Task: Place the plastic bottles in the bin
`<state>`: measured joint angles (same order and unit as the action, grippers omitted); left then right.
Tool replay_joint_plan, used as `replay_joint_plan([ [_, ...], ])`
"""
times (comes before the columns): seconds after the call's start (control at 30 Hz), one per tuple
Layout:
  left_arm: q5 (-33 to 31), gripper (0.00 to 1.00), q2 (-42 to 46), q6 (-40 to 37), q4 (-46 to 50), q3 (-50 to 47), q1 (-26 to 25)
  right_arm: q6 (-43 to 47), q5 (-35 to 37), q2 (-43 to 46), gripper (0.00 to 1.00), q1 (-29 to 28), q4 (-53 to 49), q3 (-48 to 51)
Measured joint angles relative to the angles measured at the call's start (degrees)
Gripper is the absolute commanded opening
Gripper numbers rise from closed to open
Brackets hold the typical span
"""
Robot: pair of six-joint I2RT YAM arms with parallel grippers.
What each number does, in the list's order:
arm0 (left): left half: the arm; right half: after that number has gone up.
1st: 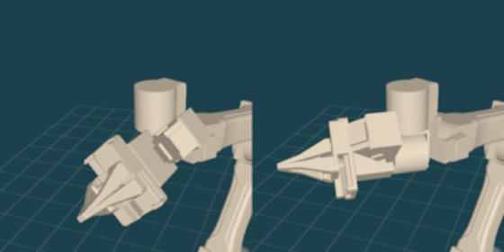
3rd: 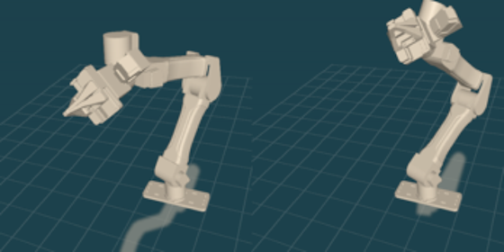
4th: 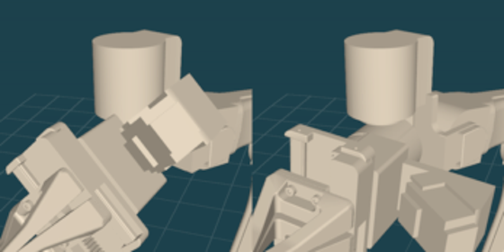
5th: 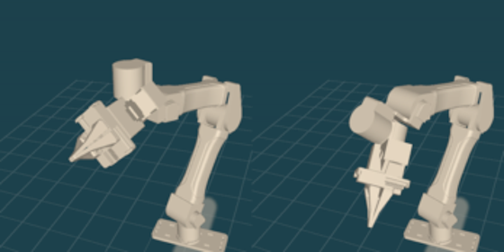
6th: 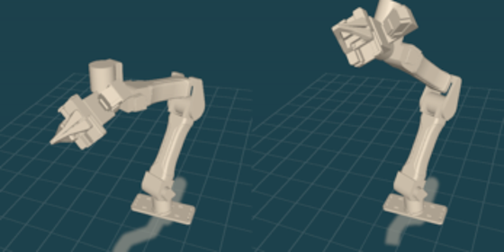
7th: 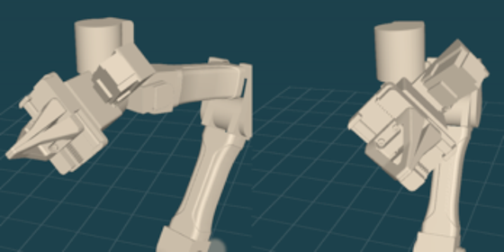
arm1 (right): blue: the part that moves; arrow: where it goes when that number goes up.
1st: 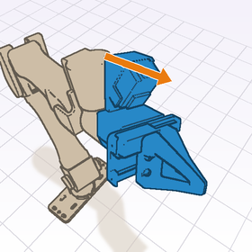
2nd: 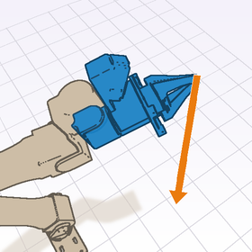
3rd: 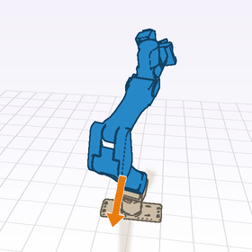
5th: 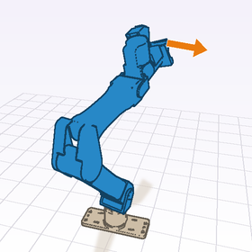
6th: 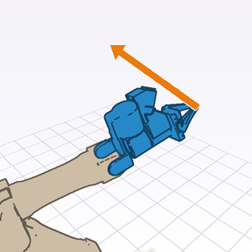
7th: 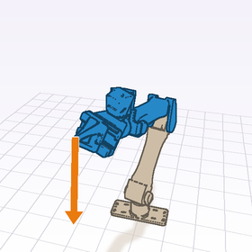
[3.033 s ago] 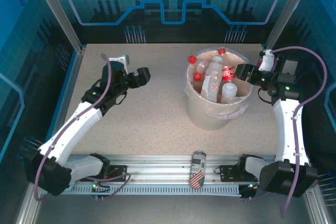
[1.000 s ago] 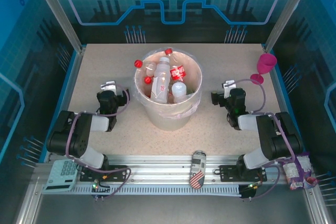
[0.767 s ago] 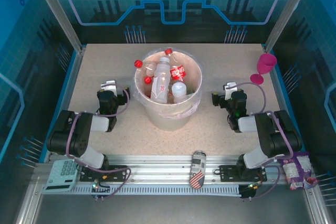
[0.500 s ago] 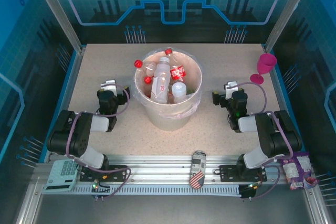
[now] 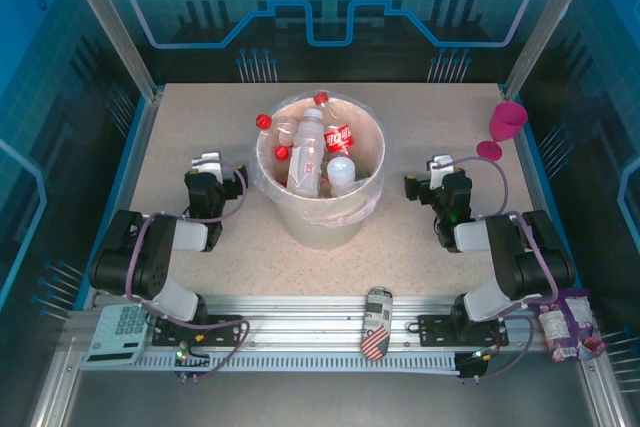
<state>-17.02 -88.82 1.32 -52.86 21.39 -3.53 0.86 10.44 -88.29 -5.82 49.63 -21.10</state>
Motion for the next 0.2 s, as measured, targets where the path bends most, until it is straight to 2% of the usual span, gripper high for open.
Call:
replay_joint_plan([
  [0.2, 0.0, 0.99, 0.0, 0.0, 0.0, 0.0, 0.0, 0.0, -0.42, 0.0, 1.0, 0.02, -0.02, 0.0],
])
